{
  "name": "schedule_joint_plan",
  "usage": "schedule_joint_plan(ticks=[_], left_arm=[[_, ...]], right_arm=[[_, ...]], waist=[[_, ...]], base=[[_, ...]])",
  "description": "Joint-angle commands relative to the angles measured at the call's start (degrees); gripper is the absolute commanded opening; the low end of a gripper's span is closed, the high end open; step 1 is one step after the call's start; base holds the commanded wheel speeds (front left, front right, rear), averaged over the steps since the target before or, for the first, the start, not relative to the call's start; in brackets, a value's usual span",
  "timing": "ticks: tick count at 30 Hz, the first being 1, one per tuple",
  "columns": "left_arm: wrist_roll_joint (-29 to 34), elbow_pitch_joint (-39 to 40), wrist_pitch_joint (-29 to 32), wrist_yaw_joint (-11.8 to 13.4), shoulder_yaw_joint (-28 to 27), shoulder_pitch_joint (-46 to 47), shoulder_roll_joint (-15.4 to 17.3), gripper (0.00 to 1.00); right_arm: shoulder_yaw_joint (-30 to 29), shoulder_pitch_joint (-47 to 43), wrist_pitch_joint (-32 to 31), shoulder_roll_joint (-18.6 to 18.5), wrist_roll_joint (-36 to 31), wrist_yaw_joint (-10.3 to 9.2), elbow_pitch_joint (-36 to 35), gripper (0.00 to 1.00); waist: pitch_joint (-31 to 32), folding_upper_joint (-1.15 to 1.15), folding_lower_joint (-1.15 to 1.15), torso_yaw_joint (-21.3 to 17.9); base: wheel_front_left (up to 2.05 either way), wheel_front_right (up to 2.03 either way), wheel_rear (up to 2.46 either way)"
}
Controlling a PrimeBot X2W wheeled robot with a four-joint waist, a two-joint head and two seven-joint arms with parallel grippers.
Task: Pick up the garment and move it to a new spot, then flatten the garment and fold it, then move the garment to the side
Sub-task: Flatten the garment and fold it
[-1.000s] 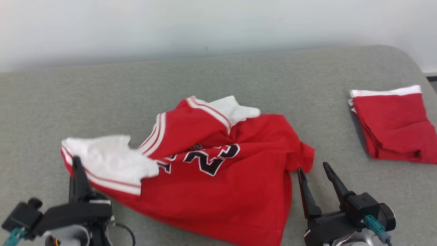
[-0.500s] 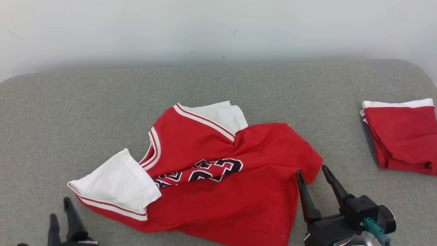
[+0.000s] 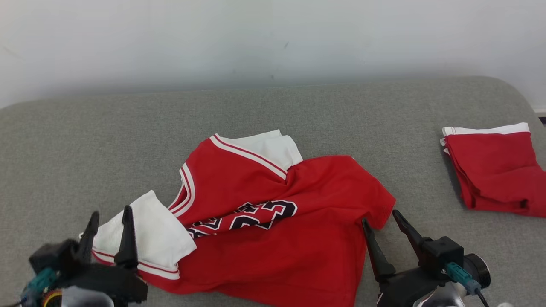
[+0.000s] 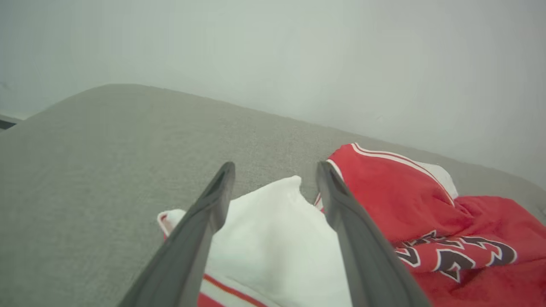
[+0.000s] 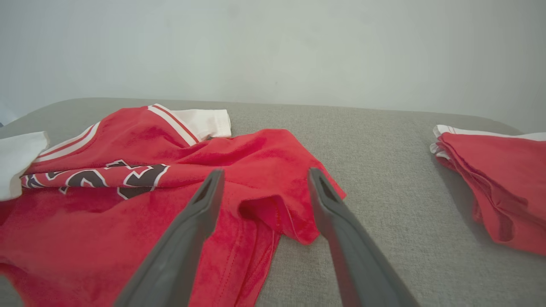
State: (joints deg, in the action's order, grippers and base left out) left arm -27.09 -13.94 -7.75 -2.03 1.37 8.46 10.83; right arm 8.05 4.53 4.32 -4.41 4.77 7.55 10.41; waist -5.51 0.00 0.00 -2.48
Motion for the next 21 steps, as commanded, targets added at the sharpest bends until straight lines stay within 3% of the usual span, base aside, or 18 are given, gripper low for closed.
schedule_joint_plan(ticks=[1, 11, 21], left_arm=[[2.3, 0.6, 2.7, 0.3, 1.4, 2.6, 1.7, 1.00], [8.0, -7.7, 20.4, -0.5, 7.5, 13.7, 8.9, 1.00], [5.3, -15.3, 32.1, -4.1, 10.4, 19.3, 12.9, 1.00]], right_arm=[[0.6, -0.7, -2.1, -0.6, 1.0, -0.14, -1.4, 1.00], [6.8, -0.1, -11.2, -1.5, 4.3, -0.14, -8.9, 1.00], [8.3, 1.1, -12.6, -2.5, 5.5, -0.14, -11.4, 1.00]], waist=[[-0.2, 0.00, 0.00, -0.5], [-2.9, 0.00, 0.00, -4.1], [-6.9, 0.00, 0.00, -6.5]], base=[[0.00, 0.00, 0.00], [0.00, 0.00, 0.00], [0.00, 0.00, 0.00]])
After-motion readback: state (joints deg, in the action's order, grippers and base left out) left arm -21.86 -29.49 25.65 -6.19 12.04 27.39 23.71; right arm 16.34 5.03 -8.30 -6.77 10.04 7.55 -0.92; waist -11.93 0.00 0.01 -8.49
